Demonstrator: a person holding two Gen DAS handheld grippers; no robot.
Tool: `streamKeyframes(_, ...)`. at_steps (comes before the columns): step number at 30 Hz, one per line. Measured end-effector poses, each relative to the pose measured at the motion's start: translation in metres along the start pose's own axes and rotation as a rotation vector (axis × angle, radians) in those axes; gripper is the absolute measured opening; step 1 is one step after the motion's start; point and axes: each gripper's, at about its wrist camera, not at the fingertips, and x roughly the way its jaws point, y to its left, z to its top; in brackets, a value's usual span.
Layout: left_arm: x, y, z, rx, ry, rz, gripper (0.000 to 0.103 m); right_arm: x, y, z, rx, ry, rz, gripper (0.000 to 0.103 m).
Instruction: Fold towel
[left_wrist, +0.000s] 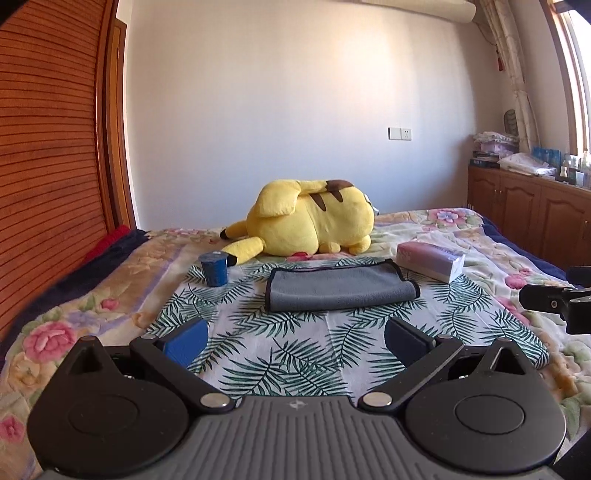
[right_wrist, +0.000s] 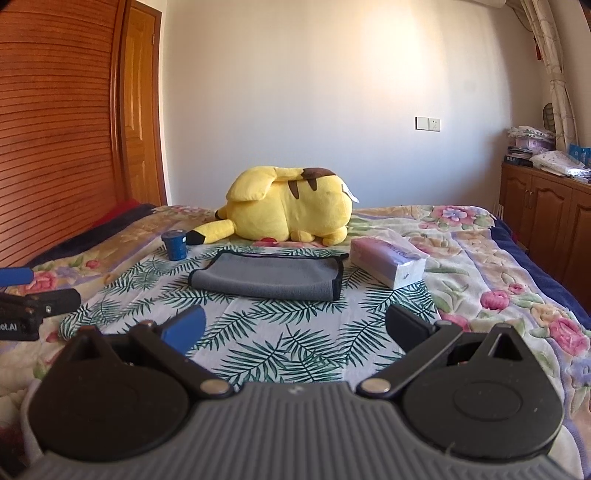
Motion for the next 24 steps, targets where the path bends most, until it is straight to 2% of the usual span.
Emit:
streamKeyframes(13, -0.0024, 0.0028, 0.0010, -0.010, -0.025, 0.003, 0.087, -0.0074, -0.0044, 0.0011, 0.017, -0.059, -0.030, 0.103)
streamKeyframes(24, -0.0007, 0.0016, -0.0012, 0.003, -0.013, 0.005, 0.087, -0.0077, -0.0046, 0.0011, 0.017, -0.061, -0.031, 0.103)
